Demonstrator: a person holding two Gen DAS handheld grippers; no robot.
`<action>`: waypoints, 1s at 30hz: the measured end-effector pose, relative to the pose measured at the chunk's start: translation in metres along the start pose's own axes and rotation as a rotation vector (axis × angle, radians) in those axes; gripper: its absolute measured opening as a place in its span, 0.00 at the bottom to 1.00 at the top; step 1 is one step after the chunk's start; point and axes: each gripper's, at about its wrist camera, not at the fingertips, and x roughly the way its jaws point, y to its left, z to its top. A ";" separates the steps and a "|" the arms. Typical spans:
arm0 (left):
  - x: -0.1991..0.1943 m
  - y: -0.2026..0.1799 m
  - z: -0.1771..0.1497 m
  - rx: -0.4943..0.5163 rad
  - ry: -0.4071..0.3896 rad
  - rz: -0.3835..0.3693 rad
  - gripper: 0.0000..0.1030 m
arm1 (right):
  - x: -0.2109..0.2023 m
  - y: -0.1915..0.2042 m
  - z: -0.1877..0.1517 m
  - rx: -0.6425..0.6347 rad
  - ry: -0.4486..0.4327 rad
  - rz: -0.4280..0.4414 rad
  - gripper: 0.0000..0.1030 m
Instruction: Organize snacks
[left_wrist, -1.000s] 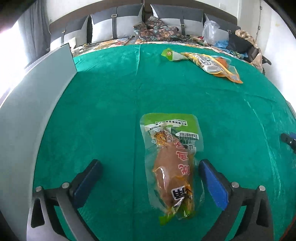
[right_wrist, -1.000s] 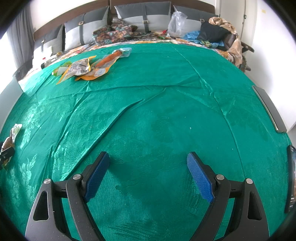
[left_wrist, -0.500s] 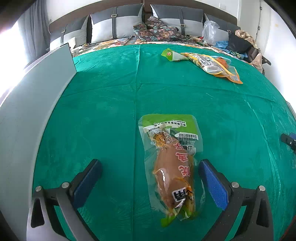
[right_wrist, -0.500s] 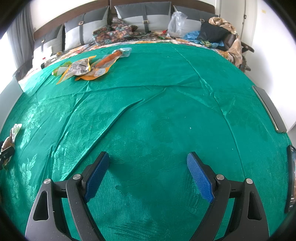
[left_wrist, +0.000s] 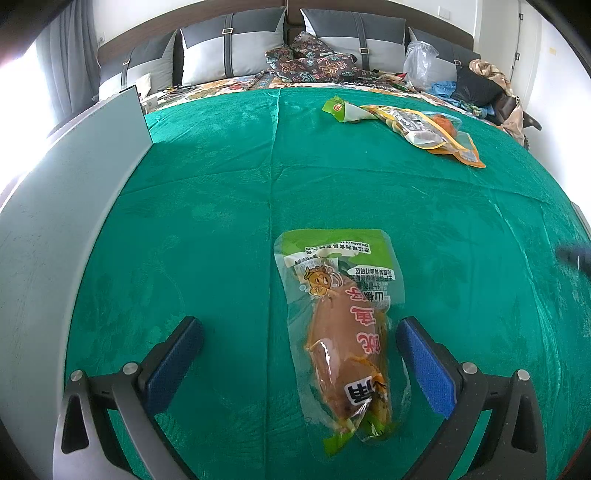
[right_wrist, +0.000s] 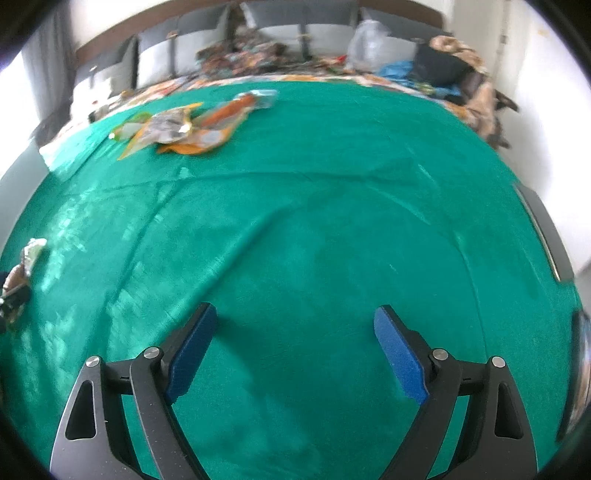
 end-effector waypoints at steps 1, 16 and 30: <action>0.000 0.000 0.000 0.000 0.000 0.000 1.00 | -0.001 0.005 0.010 -0.003 -0.017 0.021 0.86; 0.000 0.000 0.000 0.000 0.000 0.000 1.00 | 0.122 0.125 0.207 -0.123 0.157 0.107 0.86; 0.000 0.001 0.000 -0.001 -0.001 0.000 1.00 | 0.145 0.143 0.192 -0.116 0.224 0.027 0.61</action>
